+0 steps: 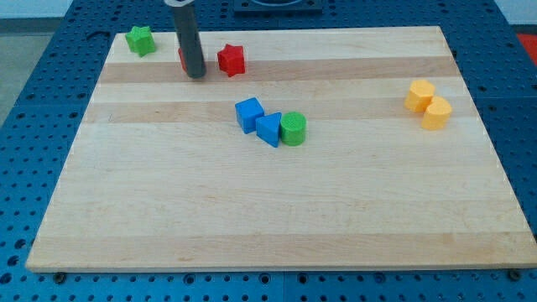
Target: Move the red star left a bit
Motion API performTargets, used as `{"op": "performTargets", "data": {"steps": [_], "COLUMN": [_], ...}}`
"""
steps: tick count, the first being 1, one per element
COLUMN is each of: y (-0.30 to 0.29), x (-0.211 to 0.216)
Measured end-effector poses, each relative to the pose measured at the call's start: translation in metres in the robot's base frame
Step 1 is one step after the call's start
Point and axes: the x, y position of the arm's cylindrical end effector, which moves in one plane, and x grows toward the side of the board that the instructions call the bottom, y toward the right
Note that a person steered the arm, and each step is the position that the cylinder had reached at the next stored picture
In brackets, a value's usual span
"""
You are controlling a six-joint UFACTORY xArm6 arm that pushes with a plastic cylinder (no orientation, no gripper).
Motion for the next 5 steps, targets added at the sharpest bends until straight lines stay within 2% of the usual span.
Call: {"op": "performTargets", "data": {"steps": [1,2,3,4,5], "y": [-0.007,0.014,0.043,0.104,0.184], "x": [-0.002,-0.002,0.033,0.046,0.003]}}
